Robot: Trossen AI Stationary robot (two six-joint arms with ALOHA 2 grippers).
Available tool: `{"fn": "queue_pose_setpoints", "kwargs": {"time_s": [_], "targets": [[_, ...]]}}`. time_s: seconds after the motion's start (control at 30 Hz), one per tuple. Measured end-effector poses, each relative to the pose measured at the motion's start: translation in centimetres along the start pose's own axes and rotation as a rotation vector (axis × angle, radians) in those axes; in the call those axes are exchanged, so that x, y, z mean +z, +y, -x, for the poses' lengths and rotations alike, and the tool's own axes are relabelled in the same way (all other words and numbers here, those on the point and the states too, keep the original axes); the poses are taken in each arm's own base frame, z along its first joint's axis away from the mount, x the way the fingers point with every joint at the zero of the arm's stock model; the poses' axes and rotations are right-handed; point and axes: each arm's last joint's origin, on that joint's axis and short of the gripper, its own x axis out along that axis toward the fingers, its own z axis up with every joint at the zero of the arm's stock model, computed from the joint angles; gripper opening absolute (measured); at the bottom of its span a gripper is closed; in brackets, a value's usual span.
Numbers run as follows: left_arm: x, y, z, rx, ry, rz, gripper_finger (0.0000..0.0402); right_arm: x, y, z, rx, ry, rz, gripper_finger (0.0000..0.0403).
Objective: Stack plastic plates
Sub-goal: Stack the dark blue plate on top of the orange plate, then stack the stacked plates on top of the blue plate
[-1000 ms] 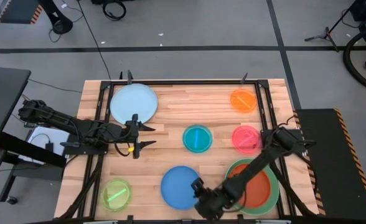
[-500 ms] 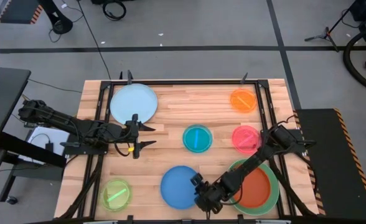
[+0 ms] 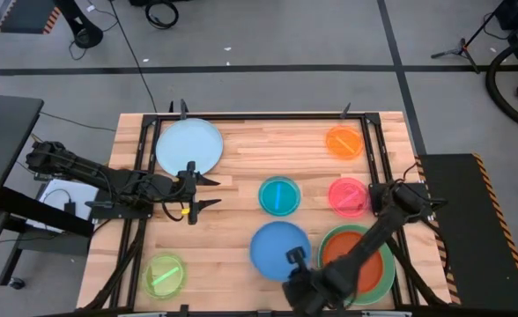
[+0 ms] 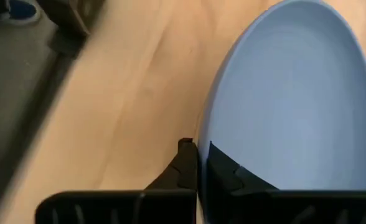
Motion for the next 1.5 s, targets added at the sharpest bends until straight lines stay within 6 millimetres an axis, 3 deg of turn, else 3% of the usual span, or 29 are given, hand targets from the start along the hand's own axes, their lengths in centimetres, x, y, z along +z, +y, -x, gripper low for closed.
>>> {"fn": "queue_pose_setpoints", "kwargs": {"time_s": [0.2,0.37,0.5,0.67,0.97,1.13,1.4,1.5], "targets": [[0.0,0.0,0.0,0.0,0.0,0.0,0.0247,-0.7,1.5,7.0,-0.035,0.127,-0.285,0.0011],[0.0,0.0,0.0,0.0,0.0,0.0,0.0247,-3.8,4.4,9.4,-0.083,0.224,-0.39,0.0011],[0.0,0.0,0.0,0.001,0.0,0.0,0.0247,-6.5,6.8,9.7,-0.131,0.264,-0.431,0.0011],[0.0,0.0,0.0,0.001,0.001,0.0,0.0247,-8.9,8.4,9.1,-0.19,0.279,-0.447,0.0011],[0.0,0.0,0.0,0.0,0.001,0.0,0.0247,-10.6,9.7,6.4,-0.158,0.288,-0.444,0.0024],[0.0,0.0,0.0,0.0,0.001,0.0,0.0247,-10.5,9.5,6.2,-0.134,0.343,-0.465,0.0053],[0.0,0.0,0.0,0.001,0.001,0.0,0.0247,-7.9,9.4,8.6,0.03,0.409,-0.602,0.0169],[0.0,0.0,0.0,0.001,0.001,0.0,0.0247,-8.0,10.1,9.2,0.056,0.392,-0.689,0.0195]]}}
